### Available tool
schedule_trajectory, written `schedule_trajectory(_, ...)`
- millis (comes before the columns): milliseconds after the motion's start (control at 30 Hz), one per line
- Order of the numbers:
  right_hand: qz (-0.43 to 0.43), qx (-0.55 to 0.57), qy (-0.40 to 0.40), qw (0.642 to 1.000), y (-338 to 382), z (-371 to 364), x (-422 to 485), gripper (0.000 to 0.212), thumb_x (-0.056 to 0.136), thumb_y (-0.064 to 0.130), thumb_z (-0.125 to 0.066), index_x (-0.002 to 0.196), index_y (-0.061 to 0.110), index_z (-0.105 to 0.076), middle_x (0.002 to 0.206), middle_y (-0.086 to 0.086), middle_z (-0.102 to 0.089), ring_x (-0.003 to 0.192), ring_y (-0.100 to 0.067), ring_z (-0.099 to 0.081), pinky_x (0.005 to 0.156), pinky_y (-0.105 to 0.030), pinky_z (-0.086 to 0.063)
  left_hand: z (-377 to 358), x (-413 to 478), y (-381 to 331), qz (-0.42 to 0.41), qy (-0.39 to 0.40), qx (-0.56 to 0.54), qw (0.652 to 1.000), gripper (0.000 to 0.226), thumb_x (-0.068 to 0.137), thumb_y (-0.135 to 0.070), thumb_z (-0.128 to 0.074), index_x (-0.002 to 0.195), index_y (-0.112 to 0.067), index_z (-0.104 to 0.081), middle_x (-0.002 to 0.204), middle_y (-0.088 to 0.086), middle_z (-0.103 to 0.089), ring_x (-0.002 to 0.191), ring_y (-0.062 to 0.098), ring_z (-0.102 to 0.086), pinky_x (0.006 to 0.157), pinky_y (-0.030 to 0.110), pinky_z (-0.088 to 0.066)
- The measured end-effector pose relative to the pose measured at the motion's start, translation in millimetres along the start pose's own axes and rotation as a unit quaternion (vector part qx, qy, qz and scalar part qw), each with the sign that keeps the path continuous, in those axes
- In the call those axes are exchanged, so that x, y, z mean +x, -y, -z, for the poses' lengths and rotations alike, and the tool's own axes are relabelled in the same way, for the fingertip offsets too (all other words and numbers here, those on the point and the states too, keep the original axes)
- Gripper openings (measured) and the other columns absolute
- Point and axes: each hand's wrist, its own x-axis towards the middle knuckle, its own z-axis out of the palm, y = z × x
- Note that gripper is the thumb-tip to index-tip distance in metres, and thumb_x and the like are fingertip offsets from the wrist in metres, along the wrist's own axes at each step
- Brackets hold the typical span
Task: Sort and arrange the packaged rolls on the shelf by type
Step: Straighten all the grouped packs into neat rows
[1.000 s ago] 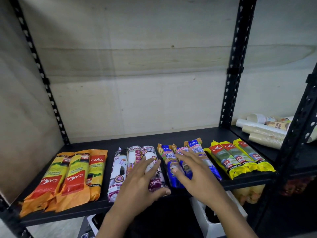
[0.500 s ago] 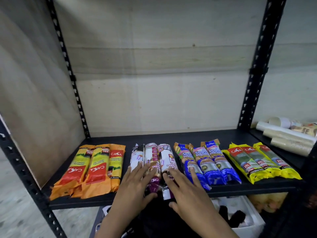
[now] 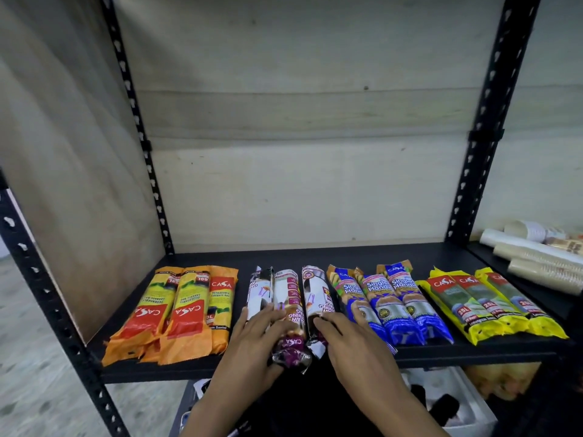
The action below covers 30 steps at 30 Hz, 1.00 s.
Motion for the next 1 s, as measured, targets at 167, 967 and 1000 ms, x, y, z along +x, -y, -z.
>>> schedule_trajectory(167, 0.010, 0.034, -0.020, 0.999, 0, 5, -1, 0.048, 0.067, 0.017, -0.088, 0.110, 0.024, -0.069, 0.107, 0.009, -0.066, 0.096, -0.013, -0.069, 0.087, -0.029, -0.059, 5, -1, -3, 0.029, -0.044, -0.092, 0.994, 0.057, 0.079, -0.049, -0.066, 0.132, -0.049, -0.047, 0.141, -0.029, -0.047, 0.139, -0.011, -0.029, 0.123, 0.052, -0.016)
schedule_trajectory(967, 0.115, 0.287, 0.036, 0.950, -11, 20, 39, 0.061, 0.094, 0.025, -0.063, 0.149, 0.035, -0.039, 0.129, 0.013, -0.037, 0.126, -0.004, -0.042, 0.102, -0.025, -0.044, 29, 7, -25, 0.188, -0.175, -0.491, 0.832, 0.078, 0.063, -0.026, -0.089, 0.128, -0.031, -0.047, 0.127, -0.001, -0.061, 0.117, 0.023, -0.063, 0.096, 0.046, -0.054)
schedule_trajectory(1000, 0.115, 0.286, 0.029, 0.951, -12, 22, 41, 0.060, 0.094, 0.026, -0.063, 0.148, 0.037, -0.040, 0.131, 0.014, -0.037, 0.128, -0.002, -0.040, 0.103, -0.024, -0.042, 29, 9, -25, 0.190, -0.188, -0.483, 0.834, 0.075, 0.065, -0.024, -0.091, 0.127, -0.033, -0.049, 0.126, -0.001, -0.062, 0.116, 0.023, -0.064, 0.095, 0.047, -0.055)
